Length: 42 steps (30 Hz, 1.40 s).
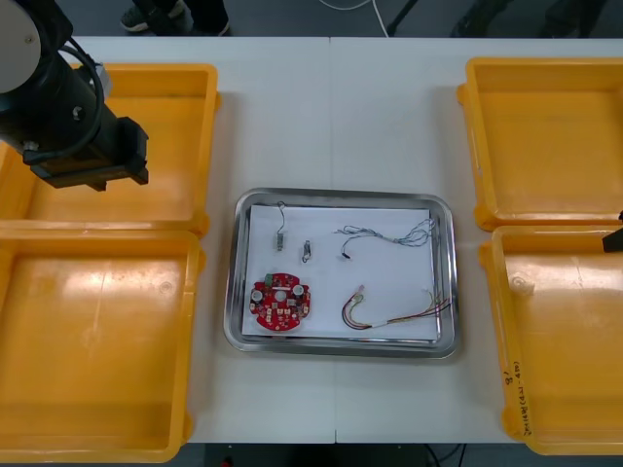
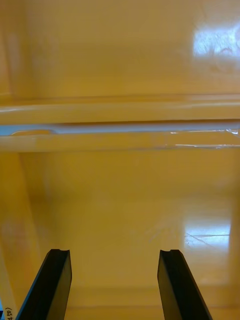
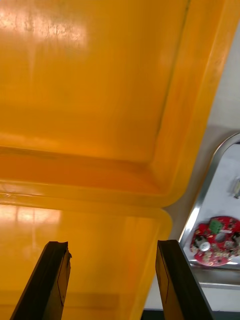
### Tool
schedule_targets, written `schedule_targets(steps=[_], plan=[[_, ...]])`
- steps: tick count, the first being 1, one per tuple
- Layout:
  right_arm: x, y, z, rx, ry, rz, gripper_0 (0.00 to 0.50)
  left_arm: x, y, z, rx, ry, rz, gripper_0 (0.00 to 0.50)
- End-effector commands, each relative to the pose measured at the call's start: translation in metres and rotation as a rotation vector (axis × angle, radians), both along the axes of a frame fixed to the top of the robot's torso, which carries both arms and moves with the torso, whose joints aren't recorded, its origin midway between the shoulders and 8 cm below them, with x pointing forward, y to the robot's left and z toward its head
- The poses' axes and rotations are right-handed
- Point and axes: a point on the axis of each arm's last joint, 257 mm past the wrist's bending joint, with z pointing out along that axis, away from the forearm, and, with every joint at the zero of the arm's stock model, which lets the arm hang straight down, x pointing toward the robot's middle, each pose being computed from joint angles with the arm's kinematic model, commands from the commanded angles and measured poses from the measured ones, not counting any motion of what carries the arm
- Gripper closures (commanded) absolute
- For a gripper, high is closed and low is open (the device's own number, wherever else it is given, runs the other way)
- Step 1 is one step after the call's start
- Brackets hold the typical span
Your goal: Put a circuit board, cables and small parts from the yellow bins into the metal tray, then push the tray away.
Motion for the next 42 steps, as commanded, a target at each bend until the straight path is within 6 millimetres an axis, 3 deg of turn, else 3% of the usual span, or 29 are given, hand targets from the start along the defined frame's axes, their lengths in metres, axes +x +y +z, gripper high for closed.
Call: schedule_targets(steps=[1, 10, 22, 33, 42], plan=[[0.009, 0.018, 0.03, -0.101, -0.058, 0.129, 0.0, -0.014, 0.032, -0.013, 0.053, 0.024, -0.043, 0.0], [0.013, 0.067, 0.039, -0.064, -0.057, 0.289, 0.0, -0.038, 0.044, -0.052, 0.027, 0.07, -0.044, 0.0], [0.012, 0.158, 0.041, -0.217, -0.067, 0.6, 0.0, -0.055, 0.072, -0.065, 0.031, 0.055, -0.108, 0.0], [-0.013, 0.235, 0.012, -0.33, -0.076, 0.916, 0.0, -0.061, 0.09, -0.069, 0.08, 0.033, -0.174, 0.0], [-0.033, 0.277, -0.024, -0.404, -0.09, 1.118, 0.0, -0.065, 0.099, -0.061, 0.131, -0.018, -0.174, 0.0]])
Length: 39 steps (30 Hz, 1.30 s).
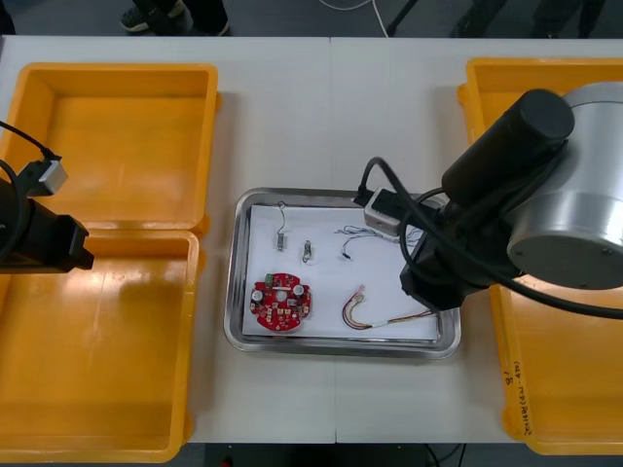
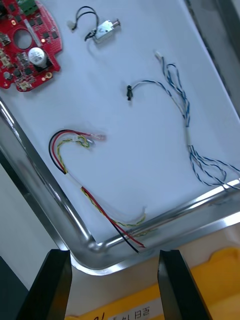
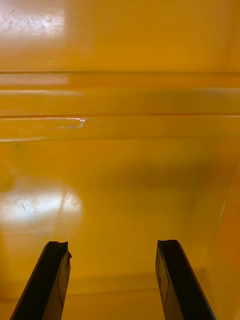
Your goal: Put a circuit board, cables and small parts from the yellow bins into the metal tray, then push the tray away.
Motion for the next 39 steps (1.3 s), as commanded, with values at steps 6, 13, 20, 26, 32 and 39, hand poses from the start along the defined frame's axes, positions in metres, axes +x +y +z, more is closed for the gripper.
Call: schedule_targets(steps=[6, 13, 20, 26, 32, 39], plan=[[-0.012, 0.038, -0.016, -0.121, -0.129, 0.263, 0.0, 0.004, 0.03, 0.019, 0.113, -0.086, -0.019, 0.0], [-0.025, 0.062, -0.037, -0.173, -0.144, 0.356, 0.0, 0.006, 0.026, 0.012, 0.097, -0.095, 0.0, 0.0], [-0.036, 0.073, -0.067, -0.21, -0.098, 0.383, 0.0, 0.006, 0.022, 0.01, 0.091, -0.091, -0.011, 0.0], [-0.035, 0.089, -0.082, -0.192, -0.067, 0.38, 0.0, 0.003, 0.019, 0.009, 0.08, -0.08, -0.023, 0.0], [-0.033, 0.106, -0.091, -0.177, -0.055, 0.397, 0.0, 0.002, 0.012, 0.007, 0.059, -0.073, -0.035, 0.0], [-0.027, 0.109, -0.107, -0.18, -0.048, 0.418, 0.0, 0.002, 0.007, 0.005, 0.044, -0.073, -0.034, 0.0]])
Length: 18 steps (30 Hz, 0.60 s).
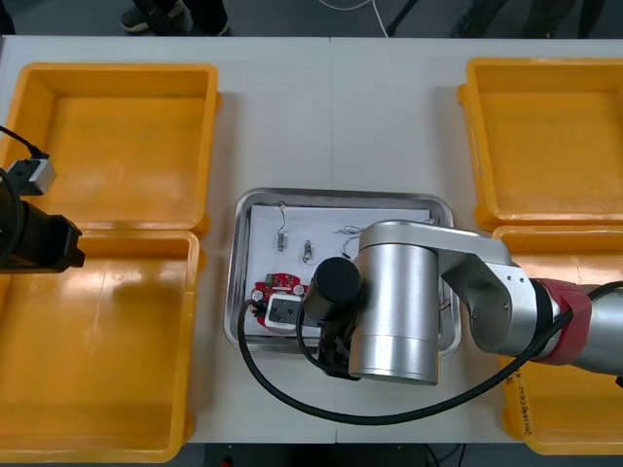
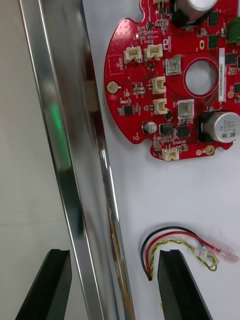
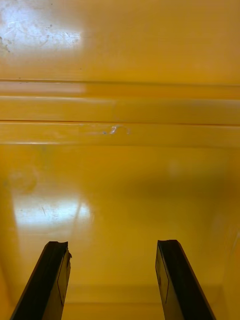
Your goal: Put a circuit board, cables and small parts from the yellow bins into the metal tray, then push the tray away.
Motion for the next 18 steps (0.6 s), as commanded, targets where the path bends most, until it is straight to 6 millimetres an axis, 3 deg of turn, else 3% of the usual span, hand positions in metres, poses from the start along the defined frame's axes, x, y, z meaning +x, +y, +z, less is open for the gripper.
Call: schedule_targets(steps=[1, 18], plan=[[0.004, 0.014, -0.001, -0.01, -0.028, 0.09, 0.0, -0.001, -0.006, 0.004, -0.002, -0.025, -0.075, 0.0], [-0.009, 0.006, -0.015, -0.056, 0.0, 0.121, 0.0, -0.001, -0.008, 0.005, -0.008, -0.025, -0.08, 0.0]])
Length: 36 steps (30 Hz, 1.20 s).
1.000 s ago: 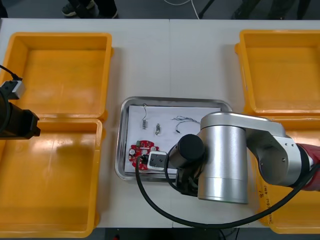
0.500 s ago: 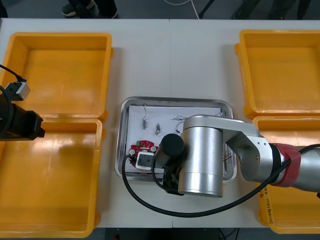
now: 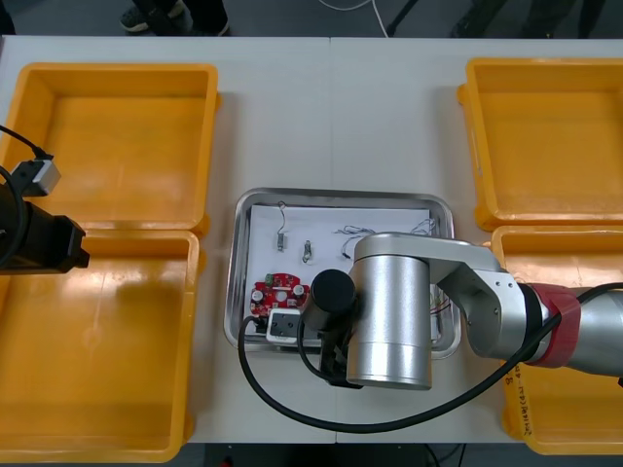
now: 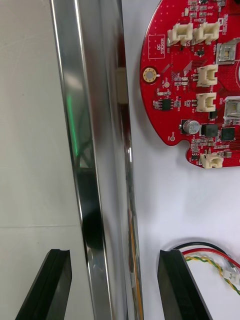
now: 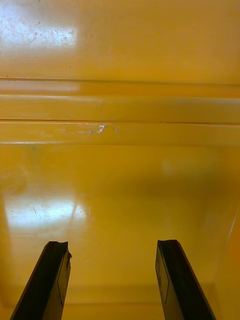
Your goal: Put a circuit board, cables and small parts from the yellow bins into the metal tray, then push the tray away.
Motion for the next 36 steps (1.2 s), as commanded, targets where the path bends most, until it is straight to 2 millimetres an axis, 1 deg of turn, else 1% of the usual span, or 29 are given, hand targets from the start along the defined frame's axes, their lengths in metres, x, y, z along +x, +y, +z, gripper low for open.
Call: schedule_targets(steps=[1, 6, 10, 18, 23, 24, 25, 26, 28, 29, 30, 31, 33, 34, 36], plan=[[-0.002, 0.008, 0.002, -0.026, -0.032, 0.076, 0.0, -0.001, -0.003, 0.006, 0.01, -0.028, -0.074, 0.0], [-0.005, 0.007, -0.002, -0.038, -0.039, 0.083, 0.0, -0.001, -0.003, 0.006, 0.01, -0.028, -0.074, 0.0], [-0.007, 0.012, -0.003, -0.032, -0.038, 0.087, 0.0, -0.001, -0.003, 0.006, 0.01, -0.028, -0.074, 0.0], [-0.002, 0.02, -0.004, -0.029, -0.058, 0.087, 0.0, -0.001, -0.003, 0.006, 0.01, -0.028, -0.074, 0.0], [0.001, 0.018, -0.005, -0.038, -0.073, 0.085, 0.0, -0.001, -0.003, 0.006, 0.01, -0.028, -0.074, 0.0], [0.001, 0.018, -0.005, -0.038, -0.073, 0.087, 0.011, -0.001, -0.003, 0.006, 0.01, -0.028, -0.074, 0.0], [0.001, 0.017, -0.005, -0.039, -0.072, 0.084, 0.047, -0.001, -0.003, 0.006, 0.01, -0.028, -0.074, 0.0], [0.002, 0.017, -0.005, -0.039, -0.073, 0.084, 0.105, -0.001, -0.003, 0.006, 0.01, -0.028, -0.074, 0.0], [0.002, 0.017, -0.004, -0.038, -0.074, 0.083, 0.174, -0.001, -0.003, 0.006, 0.01, -0.028, -0.074, 0.0], [0.002, 0.018, -0.004, -0.036, -0.074, 0.082, 0.251, -0.001, -0.003, 0.006, 0.01, -0.028, -0.074, 0.0], [0.003, 0.016, -0.004, -0.038, -0.076, 0.079, 0.302, -0.001, -0.003, 0.006, 0.01, -0.028, -0.074, 0.0], [0.003, 0.016, -0.004, -0.038, -0.077, 0.077, 0.316, -0.001, -0.003, 0.006, 0.01, -0.028, -0.074, 0.0], [0.004, 0.016, -0.004, -0.039, -0.078, 0.076, 0.371, -0.001, -0.003, 0.006, 0.01, -0.028, -0.074, 0.0], [0.004, 0.016, -0.004, -0.039, -0.079, 0.076, 0.379, -0.001, -0.003, 0.006, 0.01, -0.028, -0.074, 0.0], [0.005, 0.016, -0.004, -0.039, -0.084, 0.076, 0.412, -0.001, -0.003, 0.006, 0.01, -0.028, -0.074, 0.0]])
